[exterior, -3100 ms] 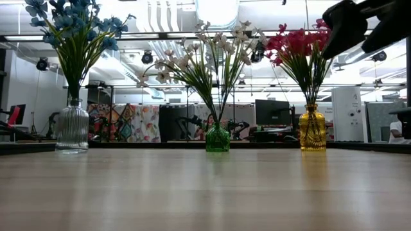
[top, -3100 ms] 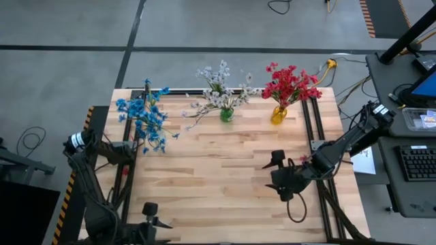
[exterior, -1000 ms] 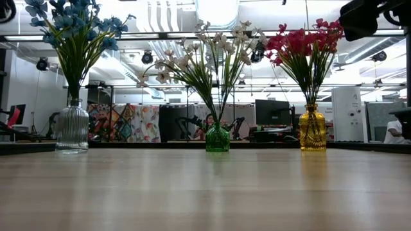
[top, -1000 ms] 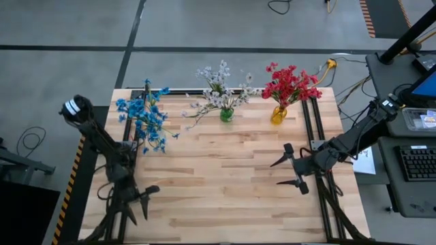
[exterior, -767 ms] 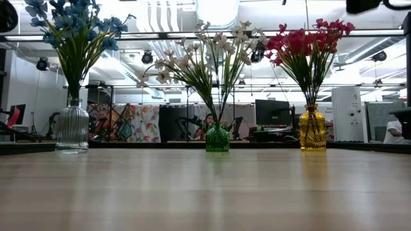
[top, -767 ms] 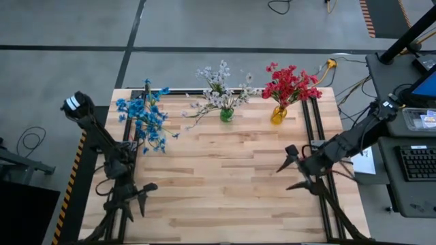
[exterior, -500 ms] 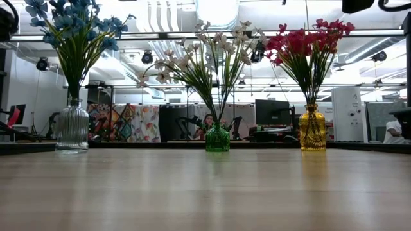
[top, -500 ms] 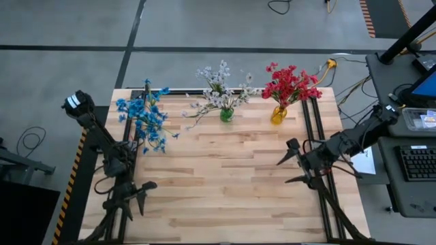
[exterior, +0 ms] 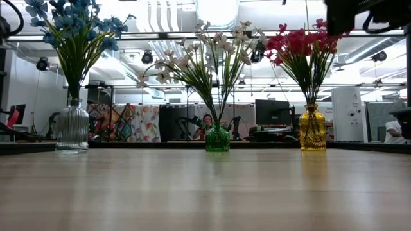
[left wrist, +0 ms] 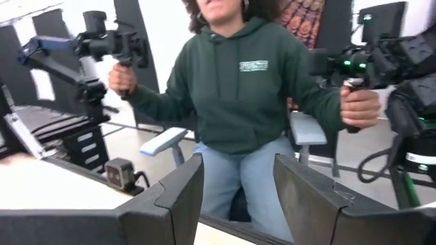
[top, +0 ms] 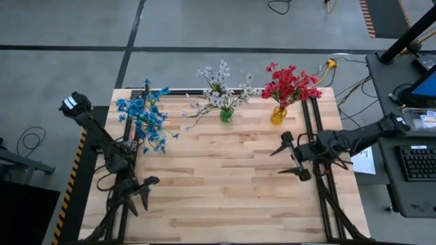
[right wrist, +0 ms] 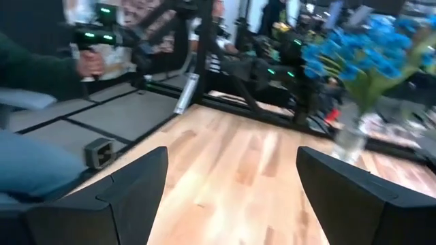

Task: Sort flowers into vase by color
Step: Return to Home Position

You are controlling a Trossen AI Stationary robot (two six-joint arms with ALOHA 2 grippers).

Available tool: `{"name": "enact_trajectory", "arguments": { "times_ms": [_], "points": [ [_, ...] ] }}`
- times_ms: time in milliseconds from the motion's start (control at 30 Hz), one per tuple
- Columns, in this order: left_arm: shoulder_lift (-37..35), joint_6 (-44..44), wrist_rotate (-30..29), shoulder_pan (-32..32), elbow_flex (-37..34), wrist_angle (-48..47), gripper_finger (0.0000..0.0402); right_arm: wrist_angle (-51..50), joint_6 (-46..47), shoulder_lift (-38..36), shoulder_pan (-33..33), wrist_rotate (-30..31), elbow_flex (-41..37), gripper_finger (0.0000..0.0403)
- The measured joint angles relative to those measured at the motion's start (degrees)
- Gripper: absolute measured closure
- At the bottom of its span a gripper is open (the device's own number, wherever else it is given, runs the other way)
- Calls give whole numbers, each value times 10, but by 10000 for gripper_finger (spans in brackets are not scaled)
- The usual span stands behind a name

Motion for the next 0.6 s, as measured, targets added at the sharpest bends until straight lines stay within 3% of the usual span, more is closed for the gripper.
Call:
{"name": "enact_trajectory", "arguments": {
  "times_ms": [167, 367, 600],
  "points": [
    [-24, 5, 13, 2, 0, -9, 238, 3, 18, 0, -52, -2, -10, 86],
    [-58, -10, -72, 12, 0, -54, 238, 3, 1, 0, -105, -88, -9, 94],
    [-104, -10, -73, 39, 0, -119, 238, -6, -1, -10, -165, -106, -11, 88]
  ]
}}
